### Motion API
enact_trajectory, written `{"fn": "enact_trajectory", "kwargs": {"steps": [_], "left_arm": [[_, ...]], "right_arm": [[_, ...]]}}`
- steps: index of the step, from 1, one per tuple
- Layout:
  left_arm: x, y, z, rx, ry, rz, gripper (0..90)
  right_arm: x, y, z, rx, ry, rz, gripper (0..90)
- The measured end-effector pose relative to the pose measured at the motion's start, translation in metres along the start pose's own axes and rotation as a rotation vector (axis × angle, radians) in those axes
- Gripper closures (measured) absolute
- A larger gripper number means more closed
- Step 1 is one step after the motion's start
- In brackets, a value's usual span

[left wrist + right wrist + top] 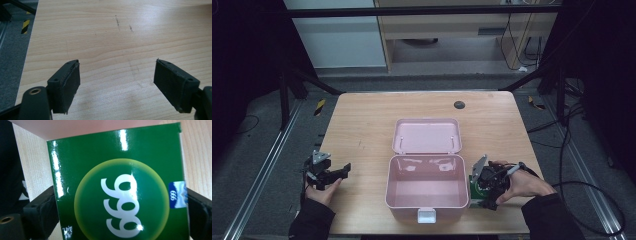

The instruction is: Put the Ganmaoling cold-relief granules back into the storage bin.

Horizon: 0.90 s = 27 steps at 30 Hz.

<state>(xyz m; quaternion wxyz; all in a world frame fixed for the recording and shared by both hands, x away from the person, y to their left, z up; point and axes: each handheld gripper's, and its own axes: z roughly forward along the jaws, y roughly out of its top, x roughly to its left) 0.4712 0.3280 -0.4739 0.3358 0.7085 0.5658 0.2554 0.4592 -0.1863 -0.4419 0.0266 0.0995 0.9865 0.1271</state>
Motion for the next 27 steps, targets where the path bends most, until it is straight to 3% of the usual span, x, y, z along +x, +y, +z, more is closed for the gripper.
{"fn": "enact_trajectory", "kwargs": {"steps": [9,19,27], "left_arm": [[0.0,0.0,0.0,-0.001,0.0,0.0,20.5],[0.0,0.0,0.0,0.0,0.0,0.001,20.6],[-0.001,0.0,0.0,0.007,-0.001,0.006,20.6]], "right_arm": [[-0.001,0.0,0.001,-0.005,0.005,-0.015,11.9],[-0.002,-0.003,-0.006,-0.018,0.005,0.002,15.0],[-0.001,-0.008,-0.03,-0.066,-0.021,0.021,15.2]]}}
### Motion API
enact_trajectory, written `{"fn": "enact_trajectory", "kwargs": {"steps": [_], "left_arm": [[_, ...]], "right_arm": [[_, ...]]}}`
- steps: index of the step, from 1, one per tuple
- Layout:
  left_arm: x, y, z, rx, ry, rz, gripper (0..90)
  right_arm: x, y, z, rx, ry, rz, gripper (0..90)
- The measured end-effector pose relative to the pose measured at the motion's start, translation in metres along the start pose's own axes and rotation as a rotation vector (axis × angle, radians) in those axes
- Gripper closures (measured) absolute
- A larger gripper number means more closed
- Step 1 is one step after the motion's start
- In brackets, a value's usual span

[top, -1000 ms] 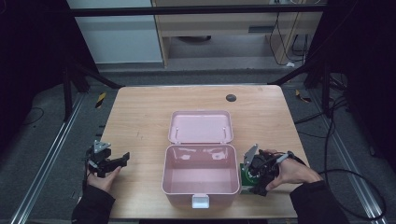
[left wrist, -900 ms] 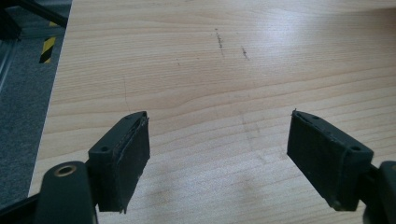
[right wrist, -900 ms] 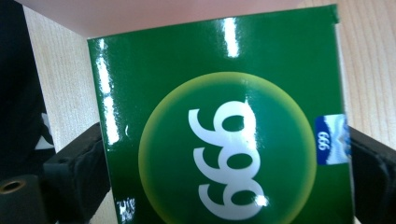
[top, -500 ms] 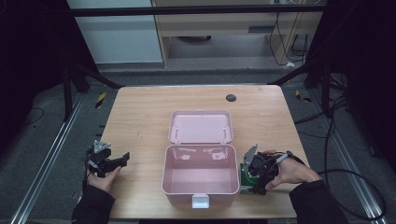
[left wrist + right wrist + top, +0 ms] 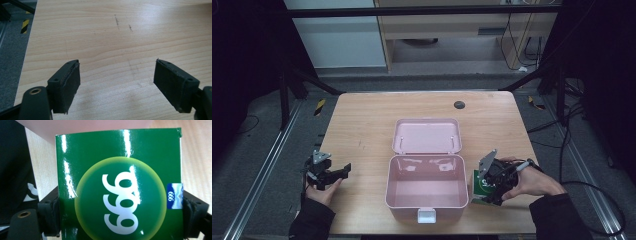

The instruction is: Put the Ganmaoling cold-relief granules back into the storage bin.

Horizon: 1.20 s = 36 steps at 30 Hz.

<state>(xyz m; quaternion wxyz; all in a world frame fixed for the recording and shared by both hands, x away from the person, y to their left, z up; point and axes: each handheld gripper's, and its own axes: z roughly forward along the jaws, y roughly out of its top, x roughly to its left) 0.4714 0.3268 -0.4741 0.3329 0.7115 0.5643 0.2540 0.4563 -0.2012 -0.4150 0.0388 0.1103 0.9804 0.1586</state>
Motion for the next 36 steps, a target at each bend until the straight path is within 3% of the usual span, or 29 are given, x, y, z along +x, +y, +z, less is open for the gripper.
{"fn": "enact_trajectory", "kwargs": {"steps": [15,25,36], "left_arm": [[-0.001,0.0,0.0,0.002,-0.001,0.002,20.6],[-0.001,0.0,0.001,0.008,-0.001,0.003,20.6],[-0.002,0.0,0.002,0.012,0.0,-0.001,20.7]], "right_arm": [[-0.001,0.003,-0.047,-0.041,-0.041,0.007,15.5],[0.001,0.017,-0.072,-0.046,-0.046,-0.015,15.7],[0.005,0.036,-0.1,-0.054,-0.056,-0.001,15.9]]}}
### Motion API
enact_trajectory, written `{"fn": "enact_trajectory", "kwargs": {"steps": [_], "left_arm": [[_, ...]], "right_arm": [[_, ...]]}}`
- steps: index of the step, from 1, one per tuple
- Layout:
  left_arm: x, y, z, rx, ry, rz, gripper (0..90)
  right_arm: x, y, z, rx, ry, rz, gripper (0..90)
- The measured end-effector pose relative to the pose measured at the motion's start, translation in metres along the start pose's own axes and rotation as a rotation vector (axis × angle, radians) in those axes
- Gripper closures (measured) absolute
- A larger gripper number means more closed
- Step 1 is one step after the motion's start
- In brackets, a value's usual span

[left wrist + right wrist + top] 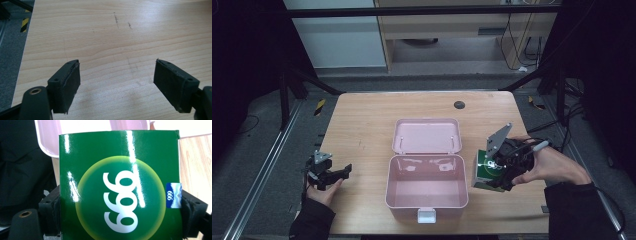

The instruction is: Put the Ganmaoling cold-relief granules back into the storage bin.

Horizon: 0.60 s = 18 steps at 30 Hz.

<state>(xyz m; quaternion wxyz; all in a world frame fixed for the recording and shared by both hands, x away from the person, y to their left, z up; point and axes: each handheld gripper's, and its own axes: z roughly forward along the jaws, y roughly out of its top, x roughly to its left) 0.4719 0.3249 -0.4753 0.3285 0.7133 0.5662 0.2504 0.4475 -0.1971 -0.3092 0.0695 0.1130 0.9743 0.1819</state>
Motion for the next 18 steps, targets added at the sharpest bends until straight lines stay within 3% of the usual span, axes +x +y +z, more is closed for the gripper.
{"fn": "enact_trajectory", "kwargs": {"steps": [18], "left_arm": [[0.0,0.0,0.0,-0.002,-0.002,-0.001,20.7]], "right_arm": [[0.004,0.036,-0.013,-0.026,0.01,-0.011,15.9]]}}
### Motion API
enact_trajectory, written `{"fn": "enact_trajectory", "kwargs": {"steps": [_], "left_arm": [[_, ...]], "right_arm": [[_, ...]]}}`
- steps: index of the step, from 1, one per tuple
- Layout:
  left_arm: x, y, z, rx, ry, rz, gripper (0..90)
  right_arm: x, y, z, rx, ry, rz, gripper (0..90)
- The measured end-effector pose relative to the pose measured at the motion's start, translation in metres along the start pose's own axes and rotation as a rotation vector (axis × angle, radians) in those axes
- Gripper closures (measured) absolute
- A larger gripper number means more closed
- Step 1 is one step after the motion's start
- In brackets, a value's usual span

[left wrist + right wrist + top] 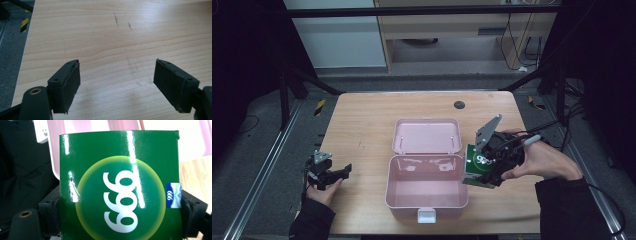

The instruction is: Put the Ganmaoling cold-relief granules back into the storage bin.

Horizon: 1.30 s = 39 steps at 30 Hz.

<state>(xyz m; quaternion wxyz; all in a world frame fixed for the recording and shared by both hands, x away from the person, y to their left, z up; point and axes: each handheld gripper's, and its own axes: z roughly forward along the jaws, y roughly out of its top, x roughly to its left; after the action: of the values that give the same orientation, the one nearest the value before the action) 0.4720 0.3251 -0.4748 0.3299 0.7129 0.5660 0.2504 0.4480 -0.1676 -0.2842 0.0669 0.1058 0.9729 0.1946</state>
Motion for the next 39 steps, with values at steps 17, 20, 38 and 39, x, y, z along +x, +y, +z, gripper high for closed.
{"fn": "enact_trajectory", "kwargs": {"steps": [17,20,38,39], "left_arm": [[0.001,0.0,0.0,-0.003,0.001,0.002,20.7],[0.001,0.0,-0.001,-0.003,0.001,0.003,20.7],[0.001,0.0,-0.001,-0.007,0.003,0.004,21.2],[0.001,0.0,-0.002,-0.007,0.003,0.004,21.2]], "right_arm": [[0.004,0.035,0.011,-0.015,0.011,-0.059,15.8],[0.004,0.04,0.015,-0.012,0.018,-0.076,15.8],[0.008,0.056,0.036,-0.038,0.041,-0.109,15.8],[0.008,0.056,0.037,-0.039,0.042,-0.109,15.8]]}}
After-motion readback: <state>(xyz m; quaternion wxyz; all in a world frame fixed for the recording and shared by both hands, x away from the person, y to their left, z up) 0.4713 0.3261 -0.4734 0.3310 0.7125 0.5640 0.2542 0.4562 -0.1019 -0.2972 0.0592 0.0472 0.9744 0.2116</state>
